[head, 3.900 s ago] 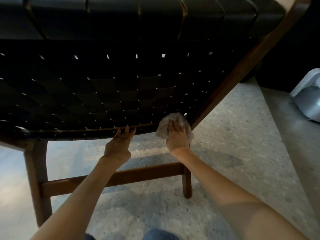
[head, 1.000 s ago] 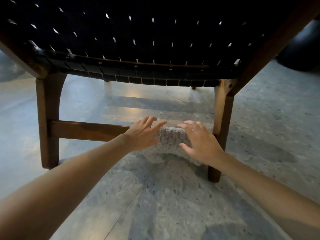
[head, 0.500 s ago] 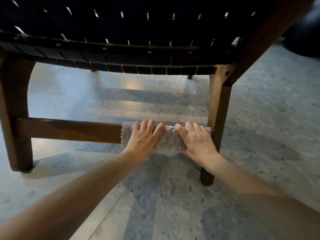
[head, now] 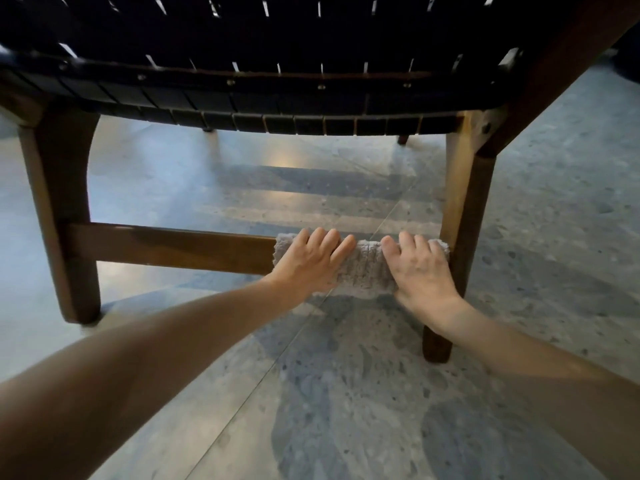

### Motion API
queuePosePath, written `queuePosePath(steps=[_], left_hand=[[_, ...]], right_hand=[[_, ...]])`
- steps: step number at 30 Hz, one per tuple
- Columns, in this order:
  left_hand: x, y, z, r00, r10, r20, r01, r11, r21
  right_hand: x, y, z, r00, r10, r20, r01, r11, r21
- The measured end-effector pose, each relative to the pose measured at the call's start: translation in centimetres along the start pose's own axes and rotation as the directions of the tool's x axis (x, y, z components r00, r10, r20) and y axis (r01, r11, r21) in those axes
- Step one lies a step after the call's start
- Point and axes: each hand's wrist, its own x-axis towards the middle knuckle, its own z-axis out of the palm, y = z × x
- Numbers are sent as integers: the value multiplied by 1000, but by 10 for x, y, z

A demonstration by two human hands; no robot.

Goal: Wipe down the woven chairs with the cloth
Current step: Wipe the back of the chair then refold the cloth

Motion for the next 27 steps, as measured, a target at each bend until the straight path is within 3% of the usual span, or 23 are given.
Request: queuePosePath(steps=[4,9,14,27], left_hand=[[-10,-7,6,982,47,-184,-34,997,74],[-36,-40,20,945,4,-328,8,999,33],[-76,-94,42,952,-41,-305,35,999,-25],[-155,-191,82,947,-199,-254,174,978,-117]], right_hand=[[0,-15,-8,998,55,33,-56,998,22],[16,-53,-23,999,28,35,-29,999,35],[41,-113,-43,1000,1,-4,-1,999,54],[98,-222,-92,970,-241,24,234,958,168]])
